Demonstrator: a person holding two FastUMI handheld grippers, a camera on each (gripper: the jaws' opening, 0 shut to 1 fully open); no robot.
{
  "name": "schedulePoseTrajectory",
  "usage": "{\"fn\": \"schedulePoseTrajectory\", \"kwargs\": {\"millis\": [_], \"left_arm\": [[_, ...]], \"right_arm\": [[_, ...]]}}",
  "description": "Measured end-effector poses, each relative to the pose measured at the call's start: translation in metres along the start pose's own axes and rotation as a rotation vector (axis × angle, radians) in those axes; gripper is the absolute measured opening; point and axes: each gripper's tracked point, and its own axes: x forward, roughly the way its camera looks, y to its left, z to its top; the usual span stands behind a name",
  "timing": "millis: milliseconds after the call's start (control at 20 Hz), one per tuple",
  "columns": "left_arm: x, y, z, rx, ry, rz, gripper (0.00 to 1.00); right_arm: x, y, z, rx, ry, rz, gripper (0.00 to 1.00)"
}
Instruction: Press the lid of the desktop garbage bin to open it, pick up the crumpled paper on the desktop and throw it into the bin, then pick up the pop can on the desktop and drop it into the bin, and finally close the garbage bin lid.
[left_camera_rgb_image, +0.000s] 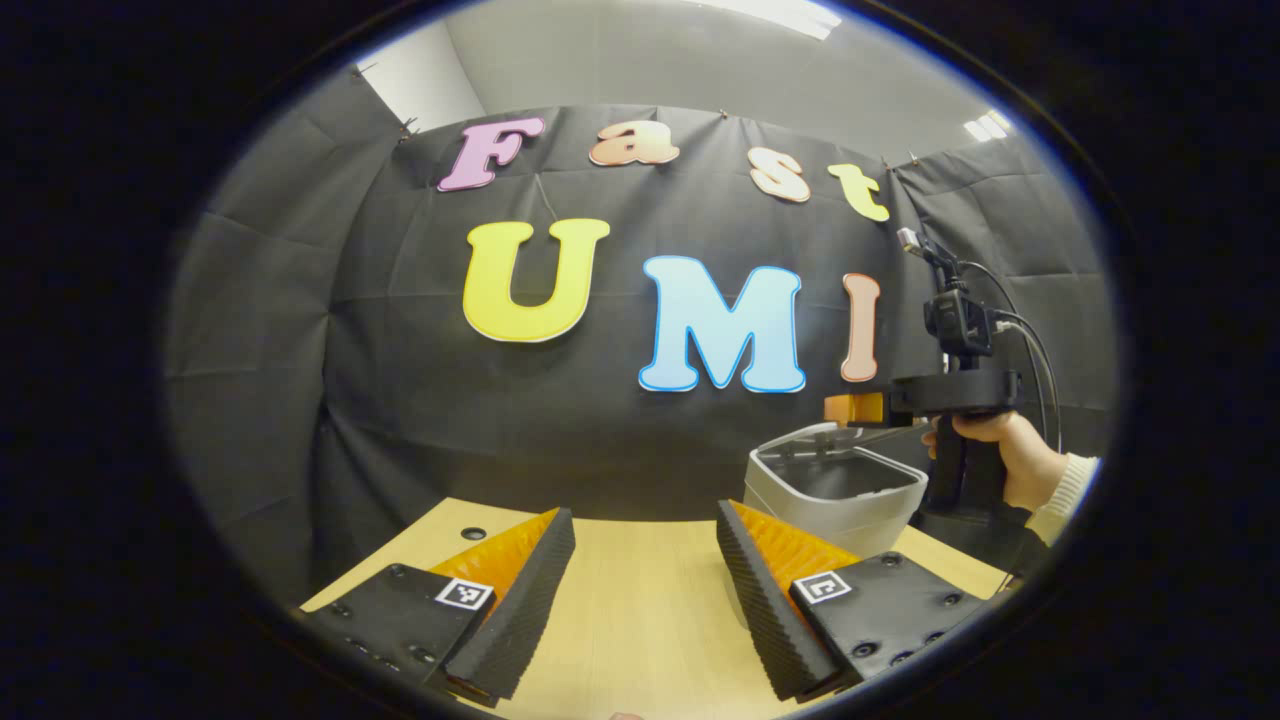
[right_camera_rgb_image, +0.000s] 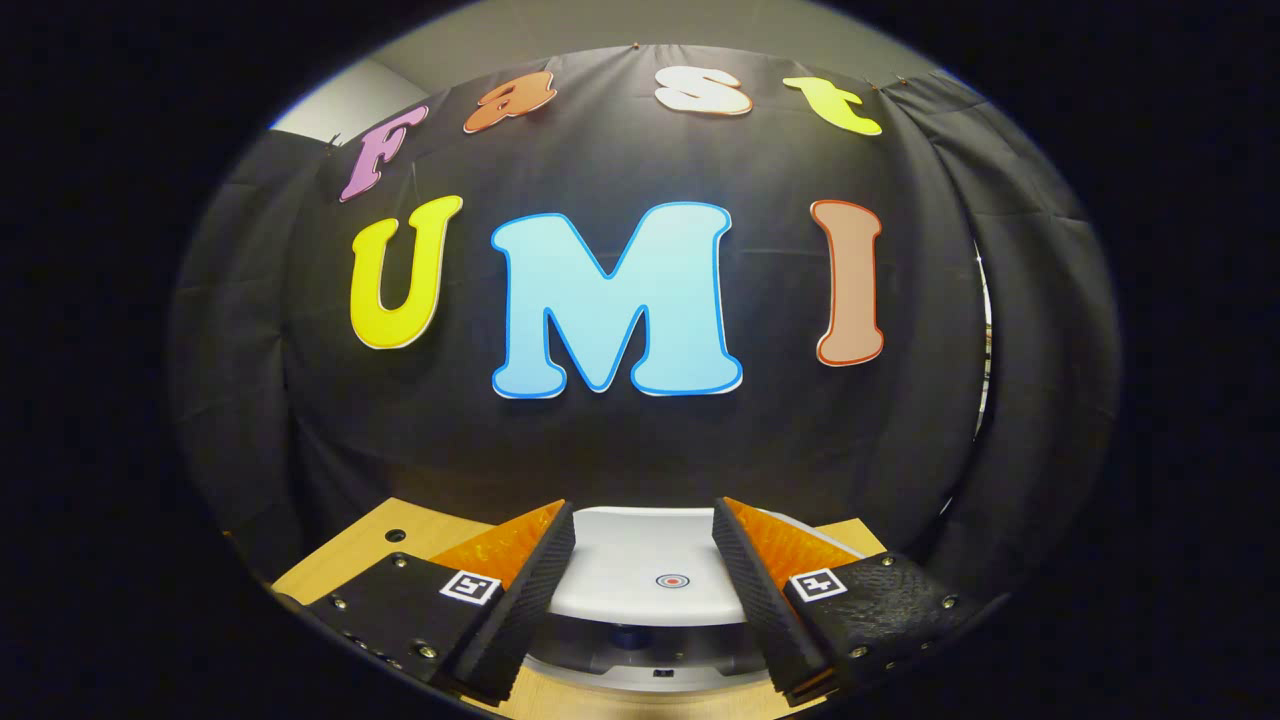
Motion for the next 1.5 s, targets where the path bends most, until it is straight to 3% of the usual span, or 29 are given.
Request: {"fn": "schedulePoseTrajectory", "kwargs": {"millis": [450,1500], "left_arm": [[0.004,0.007,-0.003,-0.004,0.009,0.008,0.96],[0.001,0.020,-0.007,-0.006,0.018,-0.008,0.96]], "right_arm": [[0.008,-0.009,-0.029,0.002,0.004,-0.055,0.89],[0.009,-0.010,-0.057,-0.007,-0.076,-0.059,0.94]]}}
